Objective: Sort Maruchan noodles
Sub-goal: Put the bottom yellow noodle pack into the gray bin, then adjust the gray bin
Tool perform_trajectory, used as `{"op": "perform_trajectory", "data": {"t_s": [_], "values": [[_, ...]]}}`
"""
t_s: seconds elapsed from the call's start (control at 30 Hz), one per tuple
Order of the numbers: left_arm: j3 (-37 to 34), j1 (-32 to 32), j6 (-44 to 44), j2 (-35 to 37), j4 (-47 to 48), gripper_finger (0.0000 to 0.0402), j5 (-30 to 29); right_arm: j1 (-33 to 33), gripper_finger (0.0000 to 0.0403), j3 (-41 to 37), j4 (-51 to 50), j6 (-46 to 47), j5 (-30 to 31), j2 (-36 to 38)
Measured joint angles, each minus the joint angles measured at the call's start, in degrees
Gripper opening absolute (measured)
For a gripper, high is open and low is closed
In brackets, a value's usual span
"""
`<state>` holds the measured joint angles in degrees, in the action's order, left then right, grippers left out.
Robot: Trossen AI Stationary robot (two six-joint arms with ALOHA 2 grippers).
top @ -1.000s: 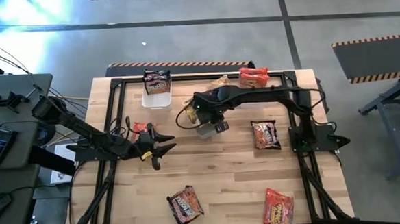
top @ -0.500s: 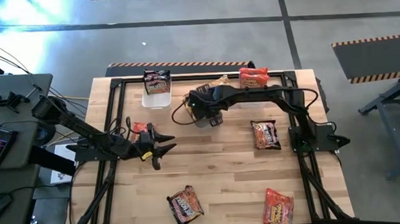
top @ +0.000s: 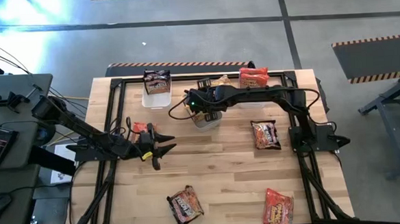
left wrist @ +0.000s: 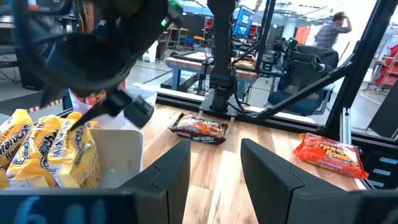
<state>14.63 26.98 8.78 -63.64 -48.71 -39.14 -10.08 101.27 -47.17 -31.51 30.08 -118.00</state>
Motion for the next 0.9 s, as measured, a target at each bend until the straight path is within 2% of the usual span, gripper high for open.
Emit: {"op": "perform_trajectory", "data": {"t_s": [0.1,0.27,0.4,0.6,0.8,0.9], "values": [[0.0,0.0,0.0,0.0,0.02,0.0131,0.0,0.73,0.02,0.0,-0.84,0.59,-2.19,2.48],[0.0,0.01,0.0,0.0,0.04,0.0131,-0.02,0.38,0.0174,0.06,-9.84,7.11,-14.07,4.82],[0.0,0.09,0.07,0.0,0.04,0.0131,0.53,-0.66,0.0119,0.02,-19.51,12.38,-11.53,4.88],[0.0,0.09,0.13,0.0,0.06,0.0131,2.37,-2.46,0.0013,-4.43,-21.36,14.93,-11.67,5.01],[0.0,0.06,0.09,0.0,0.05,0.0131,2.49,-2.66,0.0021,-11.03,-15.79,15.43,-15.7,4.99],[0.0,0.04,0.09,0.0,0.04,0.0131,2.49,-2.59,0.0009,-13.68,-14.15,15.62,-18.25,4.97]]}}
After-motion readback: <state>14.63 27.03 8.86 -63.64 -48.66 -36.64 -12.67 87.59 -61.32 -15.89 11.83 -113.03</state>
